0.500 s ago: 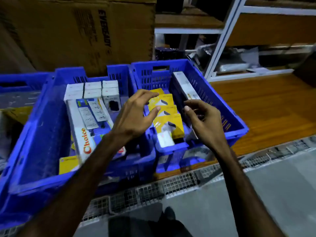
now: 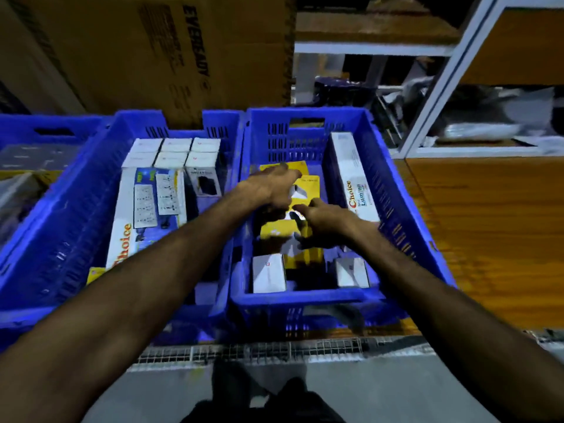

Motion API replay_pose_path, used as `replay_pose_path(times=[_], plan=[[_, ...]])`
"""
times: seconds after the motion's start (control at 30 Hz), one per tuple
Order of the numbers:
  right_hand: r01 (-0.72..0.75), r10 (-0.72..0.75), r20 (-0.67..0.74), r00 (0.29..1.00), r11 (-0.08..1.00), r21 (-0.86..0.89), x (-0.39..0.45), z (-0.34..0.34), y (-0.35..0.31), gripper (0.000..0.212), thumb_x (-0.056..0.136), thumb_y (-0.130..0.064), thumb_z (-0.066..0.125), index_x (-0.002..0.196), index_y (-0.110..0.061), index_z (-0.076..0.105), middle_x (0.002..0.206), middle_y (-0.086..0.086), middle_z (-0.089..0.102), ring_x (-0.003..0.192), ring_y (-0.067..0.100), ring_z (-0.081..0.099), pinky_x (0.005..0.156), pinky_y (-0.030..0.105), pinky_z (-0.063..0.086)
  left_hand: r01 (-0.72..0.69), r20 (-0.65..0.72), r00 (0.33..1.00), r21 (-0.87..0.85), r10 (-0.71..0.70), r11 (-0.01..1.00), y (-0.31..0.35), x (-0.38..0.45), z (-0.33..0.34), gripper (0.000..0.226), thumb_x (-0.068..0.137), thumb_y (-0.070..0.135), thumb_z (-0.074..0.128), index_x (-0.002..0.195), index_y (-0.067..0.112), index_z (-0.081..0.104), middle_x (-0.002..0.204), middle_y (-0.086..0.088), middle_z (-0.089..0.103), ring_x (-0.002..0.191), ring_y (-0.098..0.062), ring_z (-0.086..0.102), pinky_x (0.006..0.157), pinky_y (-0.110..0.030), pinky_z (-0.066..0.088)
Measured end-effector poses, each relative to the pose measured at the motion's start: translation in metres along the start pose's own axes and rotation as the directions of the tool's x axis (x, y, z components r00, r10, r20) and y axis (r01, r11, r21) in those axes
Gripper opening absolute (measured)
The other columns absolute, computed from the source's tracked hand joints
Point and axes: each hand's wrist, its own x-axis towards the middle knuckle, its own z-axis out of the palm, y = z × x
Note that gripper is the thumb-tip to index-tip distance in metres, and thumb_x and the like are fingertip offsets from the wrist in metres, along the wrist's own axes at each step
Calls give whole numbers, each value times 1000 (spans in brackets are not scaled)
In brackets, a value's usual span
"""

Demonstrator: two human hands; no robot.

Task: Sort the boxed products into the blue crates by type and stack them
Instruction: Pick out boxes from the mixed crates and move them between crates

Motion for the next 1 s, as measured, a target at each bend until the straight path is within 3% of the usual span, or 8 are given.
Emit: replay_pose_path(times=[0.07, 0.13, 0.23, 0.43, 0.67, 0.77, 0.87, 1.0], plan=[[28, -26, 28, 999, 998, -65, 4, 4, -1, 81, 90, -50, 70, 154, -24, 28, 145, 22, 37, 121, 51, 57, 96, 57, 51, 14, 58, 998, 24, -15, 1000, -4, 22, 8, 64, 74, 38, 69, 135, 25, 55, 136, -14, 59, 119, -39, 62, 92, -51, 57], [23, -21, 20, 1000, 995, -95, 4, 10, -1, 80, 94, -42, 68, 157, -21, 22, 145, 23, 35, 118, 52, 58, 92, 56, 50, 46, 150, 987, 54, -53, 998, -3, 30, 12, 47, 62, 35, 74, 107, 24, 63, 121, -12, 65, 105, -36, 66, 83, -45, 60], [34, -37, -44, 998, 997, -67, 10, 25, 3, 74, 94, -29, 69, 152, -18, 26, 138, 23, 35, 103, 52, 63, 76, 52, 48, 58, 233, 970, 60, -70, 996, 1, 32, 24, 31, 70, 38, 75, 74, 20, 50, 107, -13, 68, 93, -34, 64, 72, -37, 56], [-33, 44, -76, 996, 990, 135, 28, 43, -1, 60, 96, -32, 61, 148, -20, 32, 136, 21, 33, 98, 49, 62, 70, 44, 40, 145, 230, 964, -37, -133, 989, 4, 27, 27, 59, 72, 40, 84, 120, 20, 56, 114, -4, 61, 96, -26, 62, 75, -37, 57], [31, -27, -31, 999, 989, 147, 22, 28, 8, 48, 97, -36, 64, 135, -10, 53, 132, 23, 44, 115, 46, 57, 90, 47, 47, 169, 310, 941, -93, -133, 981, 9, 21, 23, 55, 70, 36, 82, 117, 14, 65, 112, -8, 68, 93, -28, 69, 77, -43, 64], [53, -59, 19, 998, 976, 210, 12, 2, 13, 40, 86, -42, 77, 117, -19, 66, 121, 11, 64, 112, 32, 62, 87, 37, 50, 105, 216, 974, -174, -66, 979, 10, 17, 11, 28, 70, 24, 83, 94, 13, 71, 94, -8, 72, 87, -29, 68, 68, -40, 58], [43, -21, -72, 997, 948, 315, -7, -29, 21, 47, 66, -60, 86, 92, -30, 62, 100, -2, 67, 96, 23, 66, 77, 34, 50, 35, 31, 999, -155, -30, 987, 7, 2, -21, 32, 72, 40, 83, 88, 24, 61, 91, -1, 65, 82, -24, 61, 64, -34, 49], [98, 45, -241, 970, 831, 547, -32, -72, 25, 50, 62, -70, 84, 91, -34, 66, 116, -15, 71, 99, 13, 66, 81, 33, 50, -54, -325, 942, -388, -81, 920, -13, -31, -74, 43, 68, 51, 89, 91, 25, 63, 92, 2, 68, 86, -19, 63, 73, -37, 50]])
